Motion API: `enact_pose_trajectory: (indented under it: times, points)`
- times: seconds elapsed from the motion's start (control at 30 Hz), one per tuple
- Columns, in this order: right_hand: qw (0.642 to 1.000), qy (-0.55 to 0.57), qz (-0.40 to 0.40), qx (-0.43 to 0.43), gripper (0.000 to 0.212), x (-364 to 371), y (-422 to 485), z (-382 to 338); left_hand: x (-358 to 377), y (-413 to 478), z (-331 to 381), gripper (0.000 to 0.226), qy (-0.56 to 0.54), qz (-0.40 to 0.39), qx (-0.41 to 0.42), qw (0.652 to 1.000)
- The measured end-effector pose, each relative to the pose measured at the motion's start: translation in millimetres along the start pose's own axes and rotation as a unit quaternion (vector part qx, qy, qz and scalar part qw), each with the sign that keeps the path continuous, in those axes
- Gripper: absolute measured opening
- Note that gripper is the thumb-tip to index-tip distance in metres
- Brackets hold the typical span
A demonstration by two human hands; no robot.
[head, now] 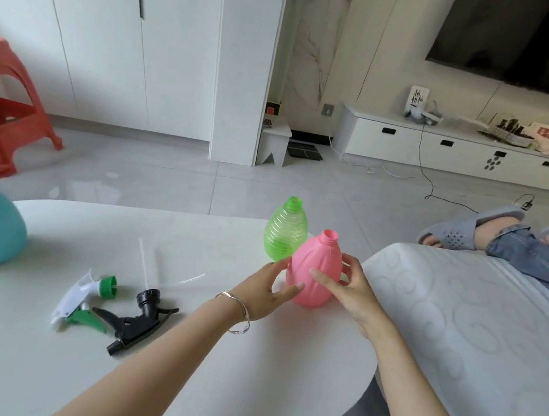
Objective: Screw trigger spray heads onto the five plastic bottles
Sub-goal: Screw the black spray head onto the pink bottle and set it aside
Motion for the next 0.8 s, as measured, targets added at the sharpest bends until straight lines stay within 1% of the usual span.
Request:
enact_pose_trajectory:
  times: [0.1, 0.2, 0.3, 0.4, 0.53, 0.63, 0.73, 0.8]
  points:
    - [0.999, 0.039, -0.027, 0.008, 0.071, 15.3, -15.4, -8.0, -11.9, -11.8, 2.9, 0.073, -0.012, 0.028, 0.021, 0.999]
    - [0.992, 0.082, -0.093, -0.003, 0.077, 39.1, -34.8, -25.6, -32.2, -24.7, 10.6, 0.083, -0.029, 0.079, 0.075, 0.994]
    - [0.983, 0.112, -0.147, -0.004, 0.076, 67.9, -52.0, -40.8, -57.3, -44.1, 16.7, 0.088, -0.041, 0.136, 0.099, 0.985]
    - [0.977, 0.115, -0.182, -0.001, 0.074, 98.3, -66.0, -49.9, -86.6, -70.9, 13.7, 0.088, -0.015, 0.170, 0.108, 0.979]
    - [0.968, 0.071, -0.239, -0.010, 0.067, 138.1, -80.5, -58.9, -132.8, -115.5, -1.3, 0.088, 0.027, 0.197, 0.082, 0.977]
    - [0.970, 0.022, -0.239, -0.030, 0.065, 158.7, -84.1, -62.0, -167.0, -149.8, -18.0, 0.091, 0.041, 0.221, 0.055, 0.973]
    - [0.969, -0.057, -0.228, -0.071, 0.047, 171.4, -83.2, -57.6, -195.6, -181.2, -35.3, 0.092, 0.062, 0.233, 0.037, 0.970]
    - [0.962, -0.106, -0.234, -0.088, 0.045, 178.9, -81.8, -50.5, -208.6, -199.3, -45.2, 0.092, 0.073, 0.250, 0.025, 0.965]
Point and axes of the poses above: each hand's wrist, its own y-axis towards the middle knuckle, its own x-axis out of the palm, z = x × y, the point moved 1 cm from there along y, towards the middle knuckle, and after that the axes turned 10 degrees about x, right-handed, at the moved point
